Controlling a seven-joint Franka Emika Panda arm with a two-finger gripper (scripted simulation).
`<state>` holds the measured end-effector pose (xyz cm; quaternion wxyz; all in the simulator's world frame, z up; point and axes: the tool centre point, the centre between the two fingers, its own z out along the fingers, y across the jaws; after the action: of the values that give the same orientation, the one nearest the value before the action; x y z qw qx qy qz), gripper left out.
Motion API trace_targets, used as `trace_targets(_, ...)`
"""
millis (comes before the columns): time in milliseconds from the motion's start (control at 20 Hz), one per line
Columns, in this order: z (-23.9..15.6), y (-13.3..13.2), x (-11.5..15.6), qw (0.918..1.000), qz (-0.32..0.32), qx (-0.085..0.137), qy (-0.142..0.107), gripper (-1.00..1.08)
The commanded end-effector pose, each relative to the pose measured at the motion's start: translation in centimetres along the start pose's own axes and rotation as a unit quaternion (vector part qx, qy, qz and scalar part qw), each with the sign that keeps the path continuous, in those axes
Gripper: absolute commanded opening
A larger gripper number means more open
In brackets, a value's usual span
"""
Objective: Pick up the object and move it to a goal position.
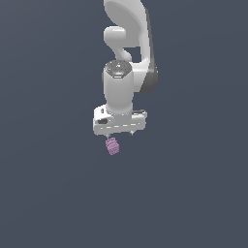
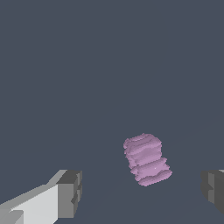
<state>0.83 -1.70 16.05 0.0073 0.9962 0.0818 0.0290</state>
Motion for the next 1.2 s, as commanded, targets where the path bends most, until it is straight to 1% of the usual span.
trace_targets(0,0.9,0.5,-0.3,0.9998,-0.020,0.001,-0.004,1.00)
trace_targets(200,2.6,1.5,-0.9,0.9981,-0.061,0.003,-0.011,1.00)
trace_targets(600,5.4,3.0,-2.0,0.9915,-0.128,0.010,-0.022,1.00)
trace_targets(900,6.5,3.6,-2.5,0.9876,-0.155,0.013,-0.025,1.00)
trace_targets(1150,6.8,3.7,-2.6,0.9864,-0.162,0.014,-0.026,1.00)
